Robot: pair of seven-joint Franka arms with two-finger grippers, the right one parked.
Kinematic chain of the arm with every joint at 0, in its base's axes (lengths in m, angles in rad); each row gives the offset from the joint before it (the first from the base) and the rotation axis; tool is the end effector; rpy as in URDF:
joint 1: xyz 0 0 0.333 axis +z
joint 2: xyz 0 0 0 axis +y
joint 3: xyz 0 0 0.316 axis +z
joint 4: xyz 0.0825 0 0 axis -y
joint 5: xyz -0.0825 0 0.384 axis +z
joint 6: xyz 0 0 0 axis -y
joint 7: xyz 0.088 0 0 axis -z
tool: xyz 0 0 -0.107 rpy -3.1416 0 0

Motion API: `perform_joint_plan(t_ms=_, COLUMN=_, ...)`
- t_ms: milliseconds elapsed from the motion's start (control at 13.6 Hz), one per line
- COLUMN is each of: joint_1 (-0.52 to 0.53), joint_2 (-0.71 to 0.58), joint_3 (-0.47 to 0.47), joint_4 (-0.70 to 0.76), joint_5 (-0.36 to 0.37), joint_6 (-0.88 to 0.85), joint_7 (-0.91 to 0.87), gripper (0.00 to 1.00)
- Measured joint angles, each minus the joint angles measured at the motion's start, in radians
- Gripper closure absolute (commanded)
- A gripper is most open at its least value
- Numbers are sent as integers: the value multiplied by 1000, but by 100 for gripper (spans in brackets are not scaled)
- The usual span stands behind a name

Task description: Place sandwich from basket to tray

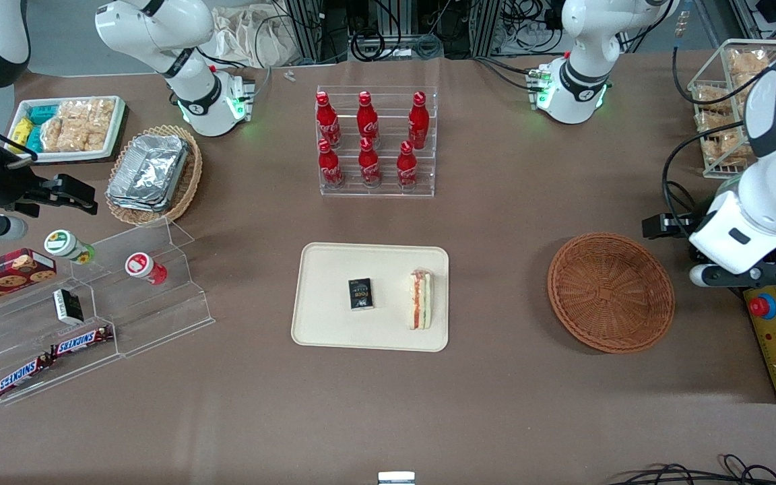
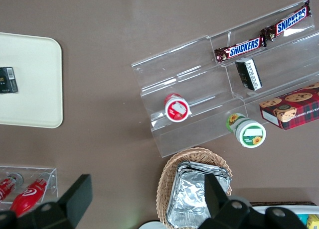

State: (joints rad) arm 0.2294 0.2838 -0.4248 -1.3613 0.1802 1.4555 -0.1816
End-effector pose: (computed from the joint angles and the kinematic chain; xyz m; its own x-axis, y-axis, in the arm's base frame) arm 0.6163 -0.0644 0.5582 0.9887 0.0047 -0.1499 -0.0094 -0.9956 -0.0929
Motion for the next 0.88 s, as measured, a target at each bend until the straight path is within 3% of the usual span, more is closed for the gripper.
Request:
perform_joint_plan(t_ms=440, joint_1=76, joint_2=-85, joint_3=13, joint_4=-168, joint_5=-20, joint_6=147, joint_7=4, gripper=0)
perform_joint_plan(t_ms=734, joint_1=-48, joint_2=-171, joint_3=232, joint_4=-257, joint_5=-82, joint_6=175, joint_7=212, gripper=0)
perform_joint_plan(t_ms=881, joint_1=-49, joint_2=-176, joint_3=271, joint_4=-257, joint_5=-98, joint_6=180, joint_7=266, gripper=0)
